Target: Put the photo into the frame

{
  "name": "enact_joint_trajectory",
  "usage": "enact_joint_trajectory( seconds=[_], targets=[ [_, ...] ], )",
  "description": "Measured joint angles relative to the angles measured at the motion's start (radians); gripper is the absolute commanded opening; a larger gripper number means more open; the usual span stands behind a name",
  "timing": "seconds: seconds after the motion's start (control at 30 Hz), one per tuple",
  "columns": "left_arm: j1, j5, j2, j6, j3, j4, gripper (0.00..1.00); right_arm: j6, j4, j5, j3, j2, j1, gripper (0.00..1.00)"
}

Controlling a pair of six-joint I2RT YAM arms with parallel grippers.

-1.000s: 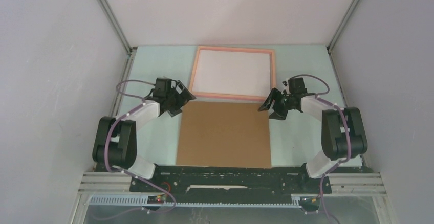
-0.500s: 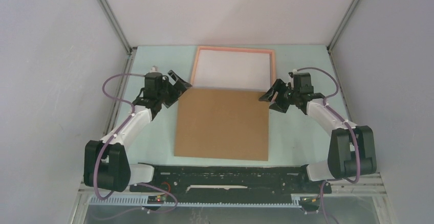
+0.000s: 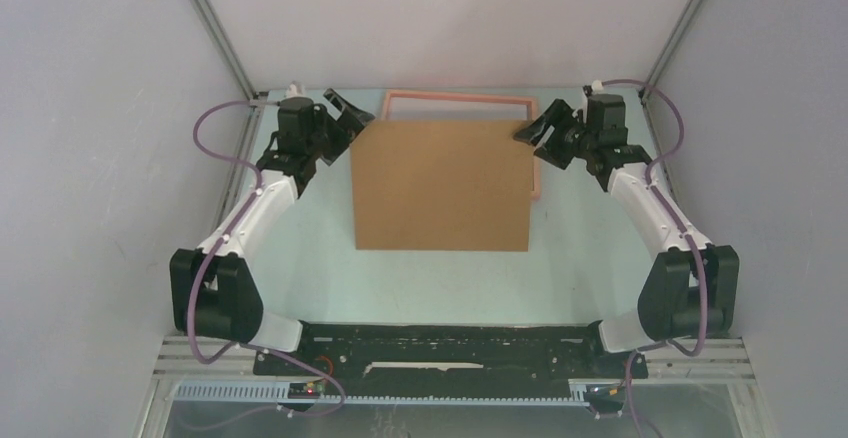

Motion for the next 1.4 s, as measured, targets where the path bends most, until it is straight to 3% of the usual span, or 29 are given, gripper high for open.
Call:
enact_joint_trajectory(
  seconds=[0.73,1.1,1.4],
  targets=[
    [0.0,-0.011,0.165,-0.025,0.423,-0.026,0.98,0.007,-0.139,0.003,0.387,0.15,-0.031,0.75],
    [-0.002,0.032,0.385,-0.037,0.77,-0.071,0.97,0.031,-0.152,-0.055,0.651,0.33,-0.093,0.75],
    [-0.002,0.06,0.602,-0.061,0.968,-0.107,0.96,0.03,-0.188,-0.073,0.829,0.528,-0.127,0.75]
  ],
)
